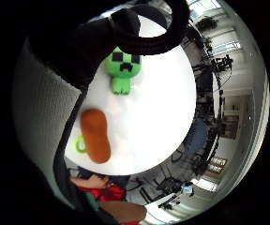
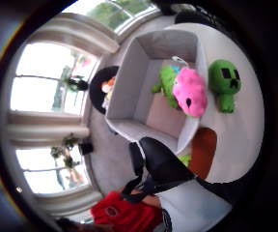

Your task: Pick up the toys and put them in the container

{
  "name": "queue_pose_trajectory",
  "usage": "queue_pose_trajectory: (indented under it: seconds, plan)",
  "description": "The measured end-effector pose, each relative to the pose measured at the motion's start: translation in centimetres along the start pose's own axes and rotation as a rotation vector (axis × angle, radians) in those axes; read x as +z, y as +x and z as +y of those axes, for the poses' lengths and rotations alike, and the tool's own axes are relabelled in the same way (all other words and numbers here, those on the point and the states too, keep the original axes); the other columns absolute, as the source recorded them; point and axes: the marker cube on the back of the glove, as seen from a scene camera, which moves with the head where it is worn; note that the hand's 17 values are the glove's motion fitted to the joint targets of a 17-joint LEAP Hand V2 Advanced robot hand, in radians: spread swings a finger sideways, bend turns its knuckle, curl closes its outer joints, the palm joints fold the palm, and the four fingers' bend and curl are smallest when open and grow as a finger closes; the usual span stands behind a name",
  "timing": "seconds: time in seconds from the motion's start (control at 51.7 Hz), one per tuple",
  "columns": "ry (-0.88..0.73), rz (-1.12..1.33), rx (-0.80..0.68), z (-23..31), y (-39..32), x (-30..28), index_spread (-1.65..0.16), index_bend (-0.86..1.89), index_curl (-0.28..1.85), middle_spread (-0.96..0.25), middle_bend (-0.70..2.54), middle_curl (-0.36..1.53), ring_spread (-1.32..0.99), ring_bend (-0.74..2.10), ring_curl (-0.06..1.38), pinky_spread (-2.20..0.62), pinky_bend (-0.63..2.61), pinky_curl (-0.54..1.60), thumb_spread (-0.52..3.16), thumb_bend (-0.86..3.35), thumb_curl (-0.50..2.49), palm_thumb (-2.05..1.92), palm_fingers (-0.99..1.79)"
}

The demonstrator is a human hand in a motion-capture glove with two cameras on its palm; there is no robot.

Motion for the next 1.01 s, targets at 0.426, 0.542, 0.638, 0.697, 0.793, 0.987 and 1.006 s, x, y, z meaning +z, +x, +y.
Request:
queue_pose_trajectory:
  seconds: [0.426, 0.542, 0.638, 0.697, 0.793, 0.987, 1.006]
  plan:
    - [-0.130, 0.015, 0.040, 11.3, 1.1, 12.8, -0.40, 0.21, 0.31, -0.06, 0.12, 0.32, -0.02, 0.27, 0.42, 0.08, 1.03, 0.33, 1.07, -0.02, 0.39, 0.02, -0.11]
    - [-0.198, 0.014, 0.031, 11.4, 2.0, 14.4, -0.41, 0.18, 0.32, -0.06, 0.11, 0.29, -0.02, 0.23, 0.40, 0.09, 1.09, 0.34, 1.07, -0.02, 0.38, 0.02, -0.09]
    - [-0.200, 0.014, 0.030, 11.4, 2.1, 14.4, -0.40, 0.12, 0.30, -0.05, 0.10, 0.27, 0.00, 0.21, 0.39, 0.09, 1.19, 0.37, 1.07, -0.02, 0.37, 0.02, -0.14]
    - [-0.207, 0.017, 0.029, 11.3, 2.0, 14.5, -0.40, 0.09, 0.28, -0.04, 0.09, 0.25, 0.01, 0.20, 0.39, 0.09, 1.26, 0.38, 1.07, -0.02, 0.36, 0.03, -0.17]
    - [-0.362, 0.072, 0.004, 10.8, 1.6, 17.4, -0.39, 0.14, 0.28, -0.02, 0.03, 0.21, 0.03, 0.16, 0.38, 0.08, 1.35, 0.41, 1.07, -0.02, 0.36, 0.04, -0.25]
    - [-0.450, 0.277, -0.130, 10.6, 2.2, 18.6, -0.42, 0.31, 0.35, 0.02, -0.06, 0.09, 0.06, 0.20, 0.35, 0.03, 1.46, 0.42, 1.08, -0.01, 0.36, 0.10, -0.22]
    - [-0.451, 0.278, -0.128, 10.7, 2.0, 18.6, -0.41, 0.28, 0.34, 0.02, -0.03, 0.09, 0.06, 0.17, 0.34, 0.04, 1.47, 0.43, 1.07, -0.02, 0.35, 0.09, -0.26]
